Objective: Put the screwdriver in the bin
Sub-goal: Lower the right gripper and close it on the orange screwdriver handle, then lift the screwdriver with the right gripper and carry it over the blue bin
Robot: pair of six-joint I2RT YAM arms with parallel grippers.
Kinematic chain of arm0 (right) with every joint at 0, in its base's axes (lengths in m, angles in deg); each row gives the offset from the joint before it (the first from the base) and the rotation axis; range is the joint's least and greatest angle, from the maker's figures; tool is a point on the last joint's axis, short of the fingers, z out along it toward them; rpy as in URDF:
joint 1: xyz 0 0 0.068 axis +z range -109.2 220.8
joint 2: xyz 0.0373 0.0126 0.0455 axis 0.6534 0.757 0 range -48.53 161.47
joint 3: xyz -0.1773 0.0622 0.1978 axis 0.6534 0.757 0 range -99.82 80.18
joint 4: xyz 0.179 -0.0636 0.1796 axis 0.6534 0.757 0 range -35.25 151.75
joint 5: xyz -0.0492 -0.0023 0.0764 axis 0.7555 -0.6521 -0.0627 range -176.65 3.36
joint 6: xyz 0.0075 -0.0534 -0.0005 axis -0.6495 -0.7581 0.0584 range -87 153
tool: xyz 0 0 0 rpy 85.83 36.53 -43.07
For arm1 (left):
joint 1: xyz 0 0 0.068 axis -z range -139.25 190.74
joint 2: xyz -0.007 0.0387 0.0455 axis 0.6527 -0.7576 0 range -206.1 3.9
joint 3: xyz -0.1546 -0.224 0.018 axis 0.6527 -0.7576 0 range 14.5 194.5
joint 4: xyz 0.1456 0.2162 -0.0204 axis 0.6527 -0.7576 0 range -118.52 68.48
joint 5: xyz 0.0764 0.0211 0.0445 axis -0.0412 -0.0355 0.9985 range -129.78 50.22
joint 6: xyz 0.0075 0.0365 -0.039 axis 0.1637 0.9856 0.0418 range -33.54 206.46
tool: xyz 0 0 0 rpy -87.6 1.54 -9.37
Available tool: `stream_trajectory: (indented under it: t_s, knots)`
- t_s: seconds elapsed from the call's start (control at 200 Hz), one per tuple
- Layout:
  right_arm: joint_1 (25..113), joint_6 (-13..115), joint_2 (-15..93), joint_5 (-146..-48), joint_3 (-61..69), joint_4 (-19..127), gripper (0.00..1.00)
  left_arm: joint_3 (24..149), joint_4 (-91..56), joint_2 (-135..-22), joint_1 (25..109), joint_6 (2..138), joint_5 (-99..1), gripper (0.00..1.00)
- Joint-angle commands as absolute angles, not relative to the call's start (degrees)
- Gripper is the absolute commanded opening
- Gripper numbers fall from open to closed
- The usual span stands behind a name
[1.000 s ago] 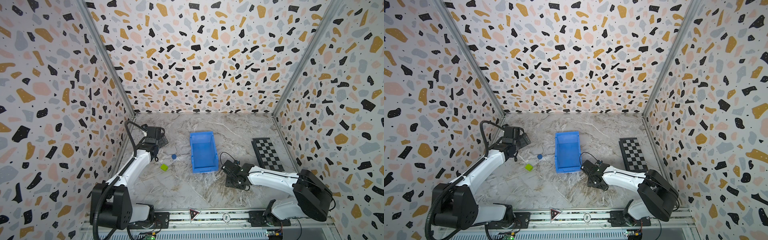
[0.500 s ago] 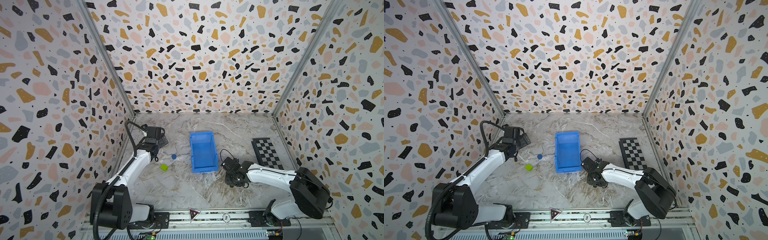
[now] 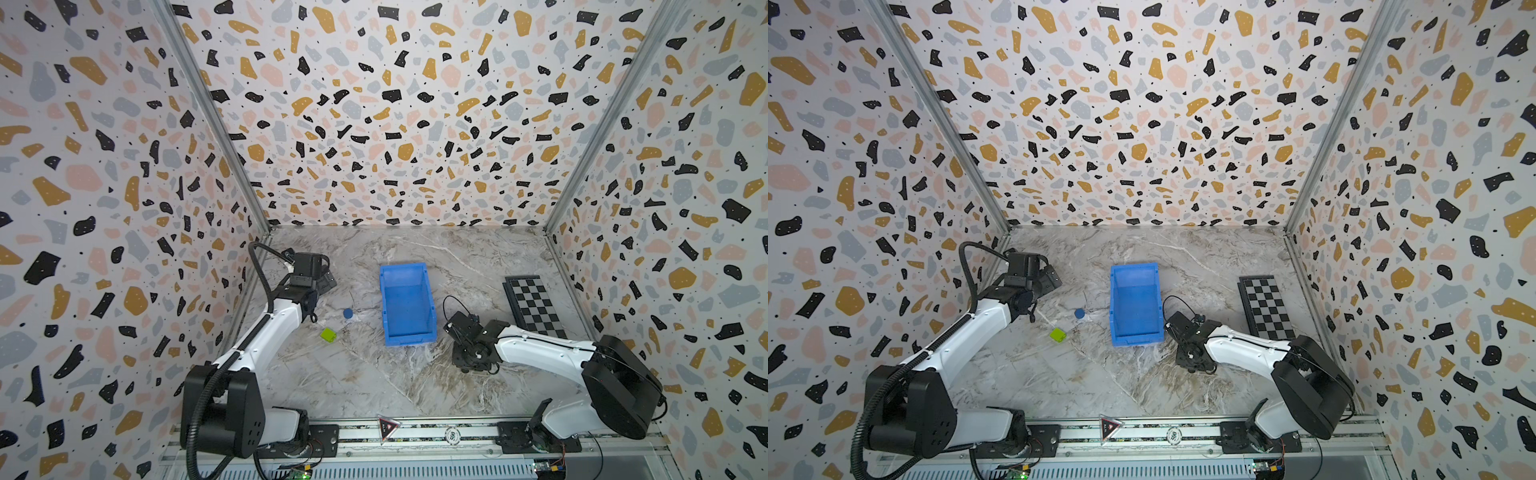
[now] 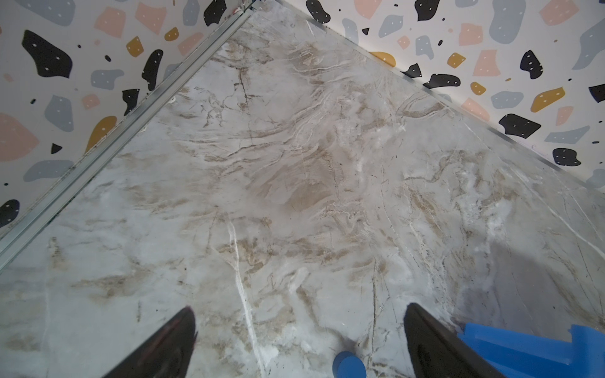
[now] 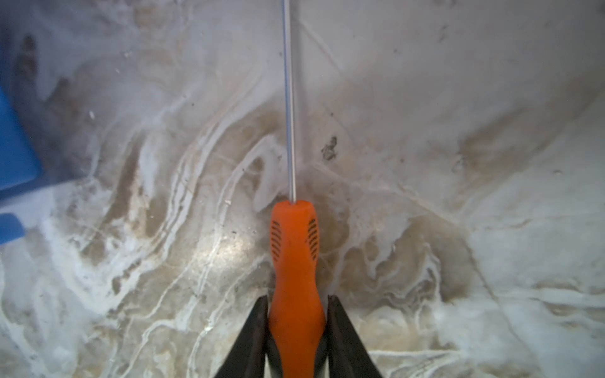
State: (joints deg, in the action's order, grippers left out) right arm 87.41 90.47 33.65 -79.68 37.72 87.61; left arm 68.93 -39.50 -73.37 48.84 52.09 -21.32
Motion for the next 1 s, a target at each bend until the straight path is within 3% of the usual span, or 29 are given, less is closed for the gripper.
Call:
stream_trajectory:
  t_s: [0.0,0.15,0.501,0.996]
  knots:
    - [87.02,89.42,31.3,-78.63,35.19,90.13,0.25,69.34,-38.69,-73.78,49.09,51.39,-21.25,1.0]
    - [85.61,87.73,30.3,-77.33,31.73,92.78,0.25,69.17,-38.53,-73.47,49.09,51.24,-21.25,1.0]
    - [70.49,75.02,25.3,-78.38,21.14,97.31,0.24,69.25,-38.89,-72.49,49.09,50.12,-20.87,1.0]
    - [77.26,67.89,43.44,-79.66,-7.43,95.87,0.26,70.39,-39.28,-71.41,49.09,50.73,-20.89,1.0]
